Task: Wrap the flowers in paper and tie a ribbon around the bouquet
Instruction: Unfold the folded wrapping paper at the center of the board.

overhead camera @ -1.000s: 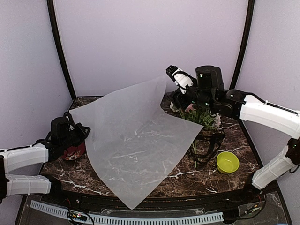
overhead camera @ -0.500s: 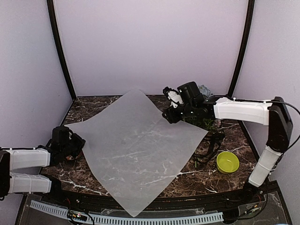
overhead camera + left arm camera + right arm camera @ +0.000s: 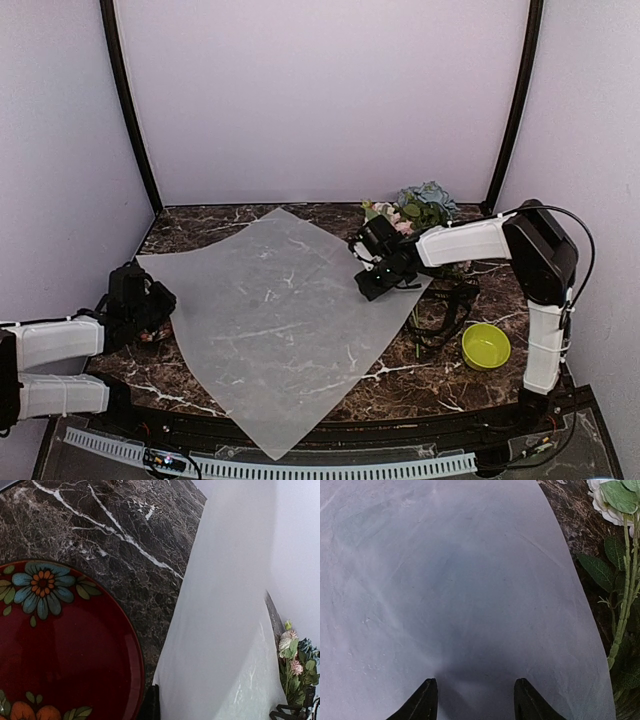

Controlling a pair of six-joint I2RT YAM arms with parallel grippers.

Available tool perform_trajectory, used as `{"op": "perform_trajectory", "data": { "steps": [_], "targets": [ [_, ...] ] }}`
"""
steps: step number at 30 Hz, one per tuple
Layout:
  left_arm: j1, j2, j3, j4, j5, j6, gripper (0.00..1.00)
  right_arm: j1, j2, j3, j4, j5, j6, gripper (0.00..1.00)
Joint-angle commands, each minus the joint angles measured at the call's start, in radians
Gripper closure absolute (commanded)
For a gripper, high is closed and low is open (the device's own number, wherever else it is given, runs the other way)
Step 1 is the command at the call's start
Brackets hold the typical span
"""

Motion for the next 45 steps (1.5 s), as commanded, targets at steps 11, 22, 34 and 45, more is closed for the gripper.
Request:
{"op": "perform_trajectory", "data": {
  "steps": [11, 22, 34, 45],
  "targets": [
    [0.007, -0.045, 0.088, -0.082, -0.052, 0.23, 0.56, -0.014, -0.103, -0.112, -0.033, 0.085, 0.061, 0.5],
    [0.006, -0.134, 0.204, -0.239, -0.172, 0.443, 0.27, -0.047, -0.269, -0.102, -0.073, 0.108, 0.053, 0.51],
    [-0.196, -0.082, 0.222, -0.158, -0.094, 0.626, 0.33, -0.263, -0.289, -0.157, 0.142, 0.04, 0.314, 0.64],
    [-0.319, 0.387, 0.367, -0.102, 0.033, 0.74, 0.33, -0.279, -0.176, -0.18, 0.18, 0.055, 0.372, 0.43]
  ]
}}
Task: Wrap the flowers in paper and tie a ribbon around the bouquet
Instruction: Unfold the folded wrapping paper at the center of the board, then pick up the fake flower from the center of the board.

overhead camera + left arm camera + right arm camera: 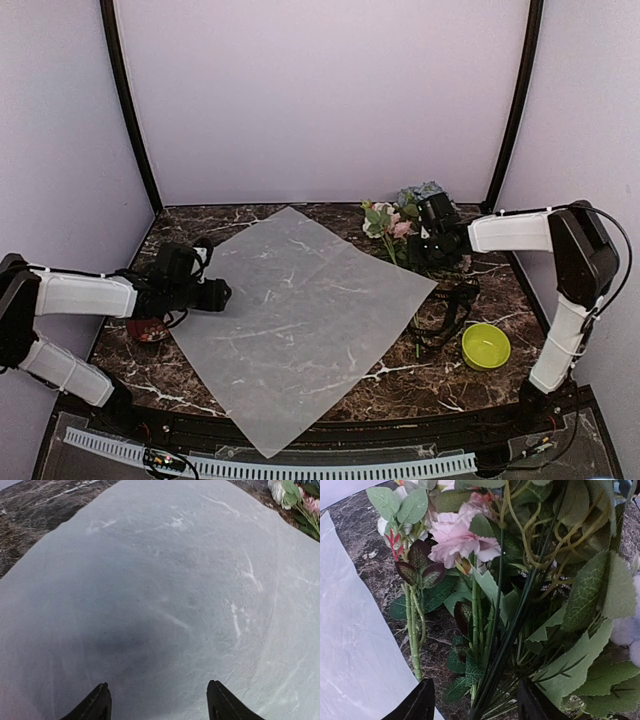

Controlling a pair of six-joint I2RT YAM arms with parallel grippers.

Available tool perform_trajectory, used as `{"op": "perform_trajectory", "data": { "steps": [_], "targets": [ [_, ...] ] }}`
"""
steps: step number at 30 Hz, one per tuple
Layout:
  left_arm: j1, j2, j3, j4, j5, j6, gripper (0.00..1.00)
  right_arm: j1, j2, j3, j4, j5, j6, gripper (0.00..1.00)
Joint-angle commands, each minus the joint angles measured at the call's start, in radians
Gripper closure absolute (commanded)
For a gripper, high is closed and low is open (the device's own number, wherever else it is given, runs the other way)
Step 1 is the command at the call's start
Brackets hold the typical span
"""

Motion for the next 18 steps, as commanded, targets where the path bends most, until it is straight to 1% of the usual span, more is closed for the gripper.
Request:
{"op": "perform_trajectory", "data": {
  "steps": [1, 4, 5, 8, 10, 11, 16, 18],
  "targets": [
    [-0.051, 0.129, 0.071, 0.03, 0.023, 0.097, 0.33, -0.002, 0.042, -0.009, 0.042, 0.016, 0.039, 0.44],
    [-0.083, 0.225, 0.118, -0.013, -0.028, 0.133, 0.34, -0.004, 0.052, -0.026, 0.059, 0.024, 0.045, 0.47],
    [-0.09, 0.246, 0.127, -0.022, -0.03, 0.138, 0.35, -0.005, 0.055, -0.03, 0.068, 0.022, 0.045, 0.52],
    [-0.11, 0.288, 0.124, -0.006, -0.016, 0.15, 0.35, -0.012, 0.065, -0.032, 0.073, 0.017, 0.043, 0.75],
    [-0.125, 0.304, 0.121, 0.012, -0.011, 0.154, 0.35, -0.022, 0.066, -0.03, 0.074, 0.013, 0.04, 0.86],
    [-0.132, 0.312, 0.118, 0.018, -0.009, 0.154, 0.35, -0.028, 0.062, -0.03, 0.074, 0.02, 0.038, 0.91],
    [-0.137, 0.342, 0.122, 0.046, 0.009, 0.156, 0.35, -0.044, -0.001, -0.032, 0.06, 0.088, -0.002, 1.0],
    [-0.137, 0.356, 0.128, 0.055, 0.019, 0.165, 0.35, -0.045, -0.033, -0.027, 0.045, 0.129, -0.024, 1.0]
  ]
}}
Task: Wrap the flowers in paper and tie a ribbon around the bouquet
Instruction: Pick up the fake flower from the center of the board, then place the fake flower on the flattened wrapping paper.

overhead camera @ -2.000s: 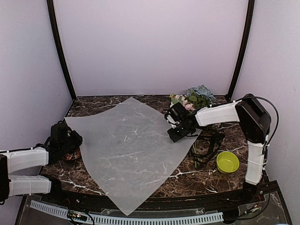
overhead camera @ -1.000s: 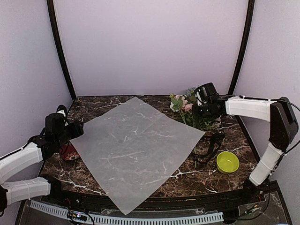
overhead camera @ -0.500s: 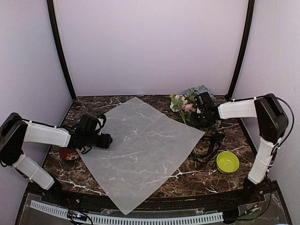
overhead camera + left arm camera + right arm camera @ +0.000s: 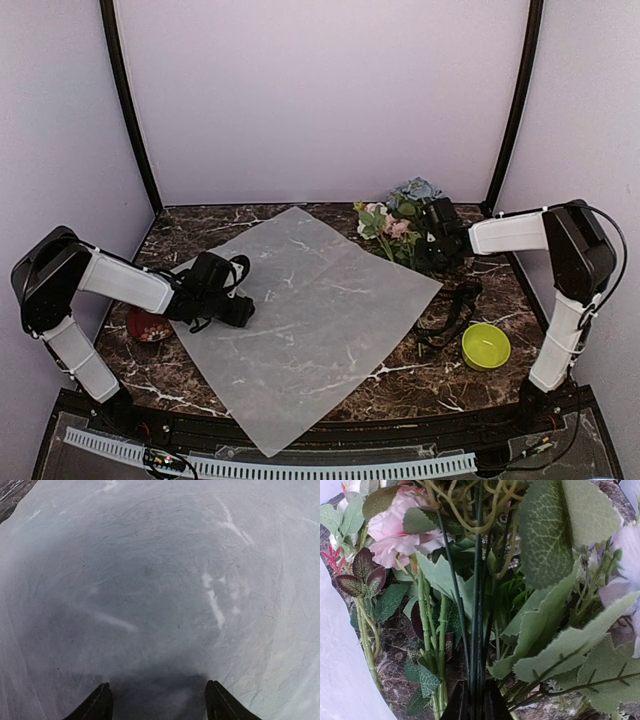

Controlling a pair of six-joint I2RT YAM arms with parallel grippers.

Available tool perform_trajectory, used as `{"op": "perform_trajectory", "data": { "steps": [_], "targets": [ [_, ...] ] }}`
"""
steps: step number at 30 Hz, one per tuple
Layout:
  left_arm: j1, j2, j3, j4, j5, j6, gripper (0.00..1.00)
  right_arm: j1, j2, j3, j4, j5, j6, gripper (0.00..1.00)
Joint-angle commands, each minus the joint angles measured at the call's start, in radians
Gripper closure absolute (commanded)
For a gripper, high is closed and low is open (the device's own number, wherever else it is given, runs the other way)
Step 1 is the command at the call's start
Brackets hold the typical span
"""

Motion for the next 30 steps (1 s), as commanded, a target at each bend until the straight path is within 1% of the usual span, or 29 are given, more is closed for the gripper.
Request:
{"op": "perform_trajectory", "data": {
  "steps": [1, 5, 8, 11, 14, 18, 21, 26, 28, 30],
  "targets": [
    [-0.031, 0.039, 0.019, 0.003, 0.029, 0.027, 0.35, -0.008, -0.101, -0.003, 0.0, 0.111, -0.053, 1.0],
    [-0.045, 0.065, 0.036, 0.012, 0.042, 0.039, 0.35, -0.01, -0.201, -0.026, 0.012, 0.196, -0.074, 1.0],
    [-0.052, 0.072, 0.042, 0.022, 0.054, 0.05, 0.35, -0.011, -0.284, -0.057, 0.062, 0.251, -0.098, 1.0],
    [-0.055, 0.076, 0.044, 0.032, 0.065, 0.056, 0.35, -0.011, -0.358, -0.102, 0.132, 0.297, -0.13, 1.0],
    [-0.056, 0.074, 0.041, 0.034, 0.067, 0.06, 0.35, -0.011, -0.416, -0.148, 0.224, 0.309, -0.187, 1.0],
    [-0.056, 0.066, 0.037, 0.039, 0.077, 0.06, 0.35, -0.011, -0.498, -0.225, 0.362, 0.365, -0.232, 1.0],
    [-0.058, 0.057, 0.037, 0.043, 0.088, 0.059, 0.35, -0.011, -0.584, -0.325, 0.545, 0.3, -0.292, 1.0],
    [-0.058, 0.037, 0.03, 0.057, 0.099, 0.067, 0.35, -0.01, -0.739, -0.525, 0.921, 0.076, -0.405, 1.0],
    [-0.057, 0.026, 0.025, 0.069, 0.107, 0.07, 0.34, -0.01, -0.771, -0.543, 0.951, 0.056, -0.402, 1.0],
    [-0.057, 0.013, 0.031, 0.066, 0.122, 0.073, 0.34, -0.011, -0.791, -0.529, 0.927, 0.052, -0.392, 1.0]
  ]
}}
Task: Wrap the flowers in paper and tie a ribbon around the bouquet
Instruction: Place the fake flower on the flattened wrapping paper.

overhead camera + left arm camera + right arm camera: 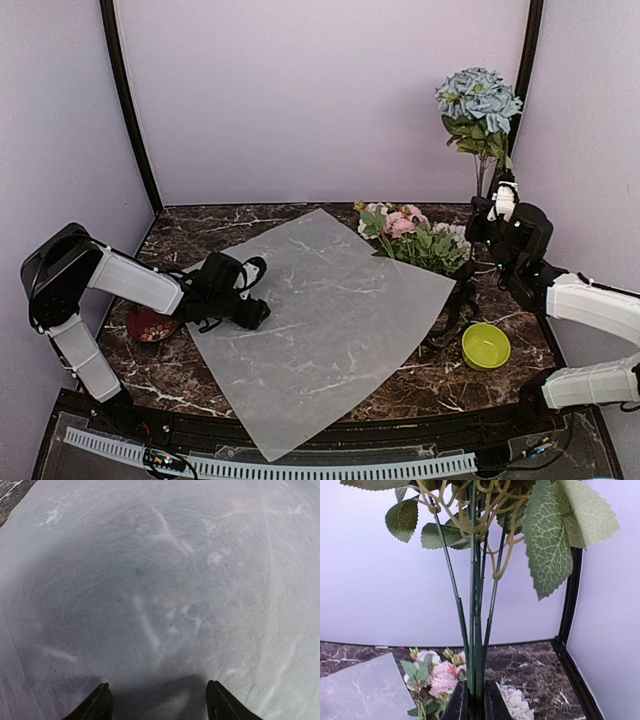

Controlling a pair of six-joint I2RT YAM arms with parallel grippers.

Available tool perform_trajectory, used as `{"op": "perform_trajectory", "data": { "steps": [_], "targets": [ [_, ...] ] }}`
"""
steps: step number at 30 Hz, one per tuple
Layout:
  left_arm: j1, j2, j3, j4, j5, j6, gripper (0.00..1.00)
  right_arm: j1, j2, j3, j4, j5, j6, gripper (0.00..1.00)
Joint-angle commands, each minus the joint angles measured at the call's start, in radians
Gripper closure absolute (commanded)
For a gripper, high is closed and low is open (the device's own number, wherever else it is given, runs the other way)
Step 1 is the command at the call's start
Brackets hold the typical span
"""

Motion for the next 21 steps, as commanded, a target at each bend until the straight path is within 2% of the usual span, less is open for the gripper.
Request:
{"op": "perform_trajectory", "data": {
  "steps": [1, 7, 11, 16, 17, 21],
  "targets": [
    [-0.006, -0.051, -0.003, -0.007, 0.051, 0.018, 0.34, -0.004, -0.053, 0.022, 0.204, -0.09, -0.035, 1.0],
    [-0.007, -0.101, 0.034, -0.032, 0.067, 0.019, 0.33, -0.005, -0.081, 0.097, 0.176, -0.177, -0.006, 1.0],
    [-0.005, -0.122, 0.106, -0.12, 0.064, 0.02, 0.32, -0.006, -0.08, 0.17, 0.139, -0.257, 0.031, 1.0],
    [-0.006, -0.205, 0.213, -0.288, 0.052, 0.045, 0.29, 0.006, -0.014, 0.268, 0.07, -0.497, 0.081, 1.0],
    [-0.004, -0.228, 0.229, -0.31, 0.047, 0.033, 0.28, 0.02, 0.001, 0.285, 0.055, -0.487, 0.073, 1.0],
    [-0.004, -0.319, 0.281, -0.414, 0.054, 0.029, 0.28, 0.038, 0.032, 0.3, 0.065, -0.156, -0.043, 1.0]
  ]
}}
